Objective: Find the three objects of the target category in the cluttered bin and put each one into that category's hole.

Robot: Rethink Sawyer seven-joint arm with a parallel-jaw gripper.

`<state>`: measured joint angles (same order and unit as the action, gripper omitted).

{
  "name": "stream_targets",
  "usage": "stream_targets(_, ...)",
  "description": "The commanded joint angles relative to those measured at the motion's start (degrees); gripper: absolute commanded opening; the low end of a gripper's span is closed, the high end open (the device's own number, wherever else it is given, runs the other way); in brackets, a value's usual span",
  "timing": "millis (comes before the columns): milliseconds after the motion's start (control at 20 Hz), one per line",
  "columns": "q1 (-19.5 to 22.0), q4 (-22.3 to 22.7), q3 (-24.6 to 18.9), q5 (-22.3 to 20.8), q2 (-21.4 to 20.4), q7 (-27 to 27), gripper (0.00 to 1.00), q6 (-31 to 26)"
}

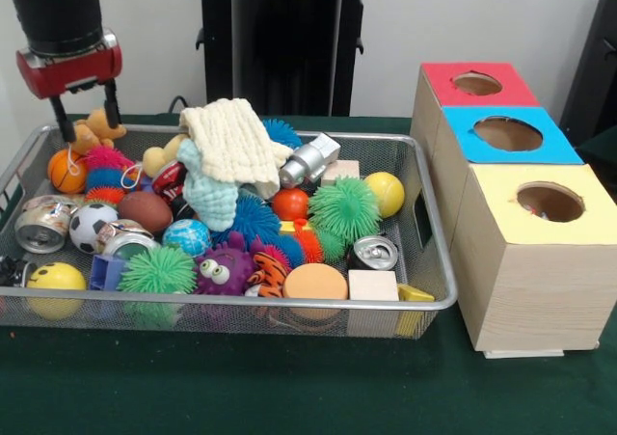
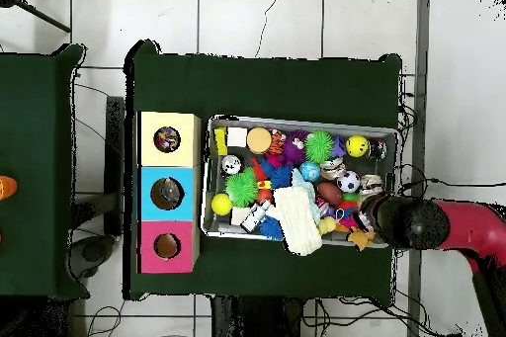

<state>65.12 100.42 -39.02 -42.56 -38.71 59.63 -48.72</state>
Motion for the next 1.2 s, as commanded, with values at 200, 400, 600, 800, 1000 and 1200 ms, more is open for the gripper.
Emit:
stream_targets(200,4.17,0.88,-7.49,-0.07,-1.1,-26.9,1.0,-8.76)
stream_targets(400,4.59,0.72,-7.86,-0.26,-0.85,-27.15,1.0,-8.99)
stream_targets(600,4.31,1.28,-6.91,-2.17,-0.28,-26.0,1.0,-6.41)
stream_targets(800,4.36,4.31,-5.72,-5.27,-1.03,-23.56,1.0,-1.46)
stream_targets(1000,5.82,7.83,-6.06,-7.25,-1.44,-22.06,1.0,2.61)
stream_targets(1200,8.09,13.62,-7.32,-7.13,-4.49,-20.28,1.0,5.6)
